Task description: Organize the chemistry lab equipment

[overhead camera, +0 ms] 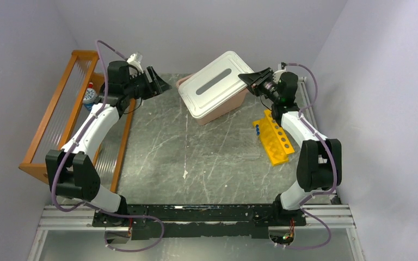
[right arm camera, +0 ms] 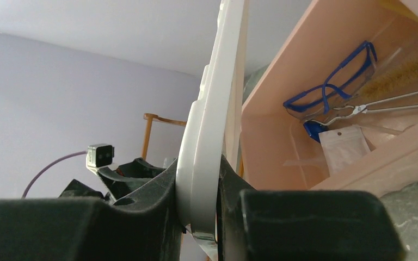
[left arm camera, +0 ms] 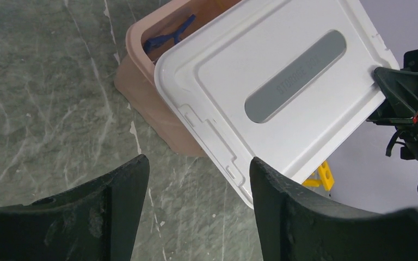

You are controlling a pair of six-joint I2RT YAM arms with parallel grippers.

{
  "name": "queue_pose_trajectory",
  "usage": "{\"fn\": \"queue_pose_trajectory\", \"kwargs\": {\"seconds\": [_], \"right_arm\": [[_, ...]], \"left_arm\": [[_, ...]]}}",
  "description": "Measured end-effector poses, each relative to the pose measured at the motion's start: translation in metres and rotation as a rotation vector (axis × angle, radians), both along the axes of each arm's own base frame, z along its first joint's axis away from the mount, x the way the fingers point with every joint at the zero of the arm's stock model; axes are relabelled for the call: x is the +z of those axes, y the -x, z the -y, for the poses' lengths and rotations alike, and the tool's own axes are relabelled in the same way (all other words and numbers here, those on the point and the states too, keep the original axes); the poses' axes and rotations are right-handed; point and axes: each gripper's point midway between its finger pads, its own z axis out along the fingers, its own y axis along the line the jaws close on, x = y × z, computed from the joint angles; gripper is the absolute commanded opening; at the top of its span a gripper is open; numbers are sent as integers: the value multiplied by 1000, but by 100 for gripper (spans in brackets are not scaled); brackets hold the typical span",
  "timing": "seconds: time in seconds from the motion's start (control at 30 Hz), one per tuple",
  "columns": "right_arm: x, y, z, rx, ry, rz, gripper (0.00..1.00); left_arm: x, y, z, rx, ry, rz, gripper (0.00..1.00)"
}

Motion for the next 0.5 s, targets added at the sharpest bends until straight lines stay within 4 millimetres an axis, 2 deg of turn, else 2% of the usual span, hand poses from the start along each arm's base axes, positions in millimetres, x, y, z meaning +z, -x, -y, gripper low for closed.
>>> {"fn": "queue_pose_trajectory", "kwargs": {"seconds": [0.23, 0.5], "right_arm": [[0, -11, -1, 3, -10, 27, 0], [-28, -40, -6, 12, -72, -25, 0]], "left_arm": [[-16, -3, 12, -17, 56, -22, 69], [-52, -11, 37, -16, 111, -73, 69]]}}
